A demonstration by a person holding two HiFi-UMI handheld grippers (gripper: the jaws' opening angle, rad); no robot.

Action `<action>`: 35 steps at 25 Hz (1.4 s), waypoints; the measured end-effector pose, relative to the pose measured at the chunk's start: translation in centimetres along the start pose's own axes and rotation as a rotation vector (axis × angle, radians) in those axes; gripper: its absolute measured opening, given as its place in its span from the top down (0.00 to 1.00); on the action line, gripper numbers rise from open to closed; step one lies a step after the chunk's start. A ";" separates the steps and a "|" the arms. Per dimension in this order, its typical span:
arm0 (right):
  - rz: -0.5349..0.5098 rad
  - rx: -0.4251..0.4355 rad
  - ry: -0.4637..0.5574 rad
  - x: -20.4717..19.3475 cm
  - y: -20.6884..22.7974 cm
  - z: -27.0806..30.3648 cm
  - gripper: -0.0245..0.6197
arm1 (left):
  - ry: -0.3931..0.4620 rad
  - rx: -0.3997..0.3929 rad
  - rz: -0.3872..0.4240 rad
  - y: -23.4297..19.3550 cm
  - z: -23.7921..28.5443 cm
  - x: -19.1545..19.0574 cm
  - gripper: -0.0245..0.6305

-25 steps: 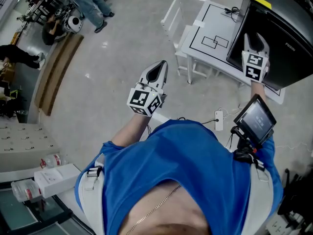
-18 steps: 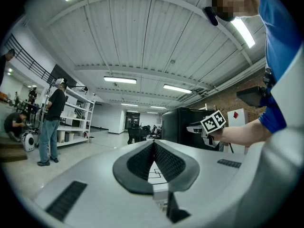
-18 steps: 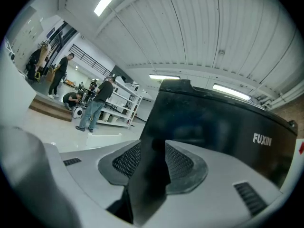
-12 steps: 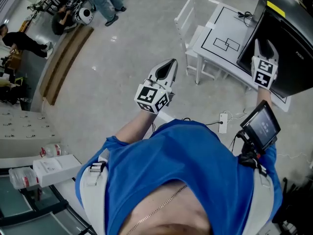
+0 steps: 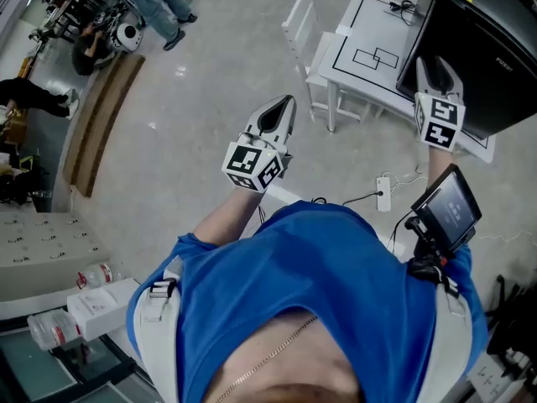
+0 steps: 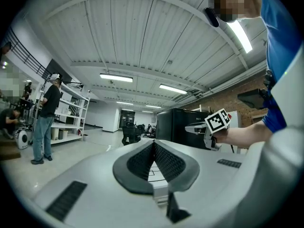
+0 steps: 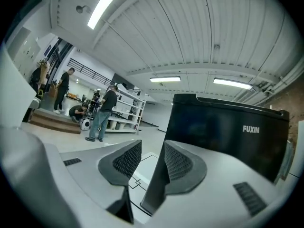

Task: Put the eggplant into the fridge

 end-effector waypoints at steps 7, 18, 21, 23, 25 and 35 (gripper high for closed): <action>0.076 -0.048 0.000 -0.1 -0.4 -4.5 0.88 | -0.009 -0.107 -0.024 1.1 1.8 -0.7 0.95; 0.145 -0.181 -0.046 -0.8 -1.8 -14.9 0.95 | -0.047 -0.350 -0.062 5.0 5.3 -1.2 0.95; 0.167 -0.225 -0.061 -1.1 -2.4 -17.7 0.95 | -0.058 -0.408 -0.071 6.1 6.0 -1.3 0.95; 0.184 -0.243 -0.068 -2.0 -2.4 -18.5 0.95 | -0.065 -0.433 -0.083 6.7 7.2 -2.3 0.95; 0.202 -0.261 -0.069 -3.0 -2.3 -19.0 0.96 | -0.071 -0.454 -0.097 7.3 8.5 -3.3 0.95; 0.293 -0.373 -0.076 -6.0 -2.7 -23.1 0.96 | -0.111 -0.536 -0.152 9.4 12.2 -6.4 0.95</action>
Point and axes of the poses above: the fingertips, and each gripper's own axes: z forward along the fingers, y to its right, x out of its top, the point moved 10 cm from there along -z, backward along the fingers, and after that the axes turned 1 degree about y, right-handed, at the moved point
